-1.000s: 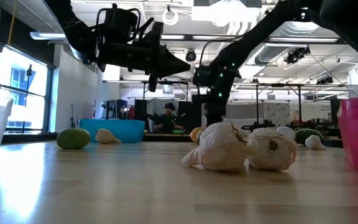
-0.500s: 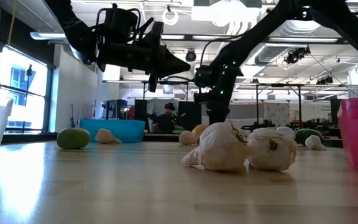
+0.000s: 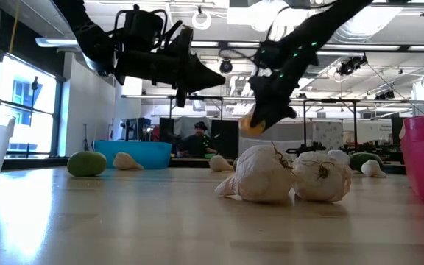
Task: Sort produce into baskets
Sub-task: Put the lemon into the red bin
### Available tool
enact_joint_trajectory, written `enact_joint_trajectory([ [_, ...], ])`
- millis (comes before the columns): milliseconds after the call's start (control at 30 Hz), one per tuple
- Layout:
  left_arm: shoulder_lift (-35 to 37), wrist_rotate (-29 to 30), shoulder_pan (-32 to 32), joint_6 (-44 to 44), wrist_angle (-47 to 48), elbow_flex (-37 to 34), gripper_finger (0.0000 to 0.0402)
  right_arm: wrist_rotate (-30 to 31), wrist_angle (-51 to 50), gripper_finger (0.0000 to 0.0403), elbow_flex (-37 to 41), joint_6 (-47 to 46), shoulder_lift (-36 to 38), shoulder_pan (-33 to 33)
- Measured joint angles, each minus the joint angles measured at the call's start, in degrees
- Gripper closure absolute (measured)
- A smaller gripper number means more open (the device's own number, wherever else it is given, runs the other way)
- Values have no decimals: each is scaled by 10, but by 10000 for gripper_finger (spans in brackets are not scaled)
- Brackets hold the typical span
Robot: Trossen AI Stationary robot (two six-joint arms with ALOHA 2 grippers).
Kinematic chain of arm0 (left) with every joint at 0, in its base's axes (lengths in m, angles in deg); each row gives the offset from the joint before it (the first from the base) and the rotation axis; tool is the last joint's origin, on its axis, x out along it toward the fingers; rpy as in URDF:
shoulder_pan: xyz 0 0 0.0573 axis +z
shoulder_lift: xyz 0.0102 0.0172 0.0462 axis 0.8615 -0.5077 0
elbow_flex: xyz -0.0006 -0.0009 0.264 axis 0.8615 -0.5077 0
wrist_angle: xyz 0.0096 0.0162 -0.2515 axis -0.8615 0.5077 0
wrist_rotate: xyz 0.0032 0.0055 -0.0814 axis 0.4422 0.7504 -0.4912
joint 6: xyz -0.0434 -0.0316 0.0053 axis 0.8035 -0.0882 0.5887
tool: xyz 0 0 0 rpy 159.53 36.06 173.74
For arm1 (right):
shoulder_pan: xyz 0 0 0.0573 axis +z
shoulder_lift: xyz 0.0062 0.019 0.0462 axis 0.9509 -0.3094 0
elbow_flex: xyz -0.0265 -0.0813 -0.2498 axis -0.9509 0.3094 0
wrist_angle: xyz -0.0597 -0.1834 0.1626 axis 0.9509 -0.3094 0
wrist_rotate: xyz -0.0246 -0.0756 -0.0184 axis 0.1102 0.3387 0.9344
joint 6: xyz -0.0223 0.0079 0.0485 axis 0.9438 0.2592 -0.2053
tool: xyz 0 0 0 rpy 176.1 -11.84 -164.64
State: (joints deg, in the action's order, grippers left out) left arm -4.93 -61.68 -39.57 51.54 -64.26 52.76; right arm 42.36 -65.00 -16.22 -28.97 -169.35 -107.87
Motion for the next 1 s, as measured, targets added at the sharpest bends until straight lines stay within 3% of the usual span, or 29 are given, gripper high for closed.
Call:
enact_joint_trajectory([
  [267,0,-1,5,-16,0,0,401,94,29,261,196,-256,207,109],
  [533,0,-1,5,-16,0,0,401,161,-98,261,252,-550,391,320],
  [800,0,12,5,-16,5,0,401,179,-190,261,244,-756,447,540],
  [1000,0,30,5,-15,15,0,401,181,-194,256,244,-822,441,638],
])
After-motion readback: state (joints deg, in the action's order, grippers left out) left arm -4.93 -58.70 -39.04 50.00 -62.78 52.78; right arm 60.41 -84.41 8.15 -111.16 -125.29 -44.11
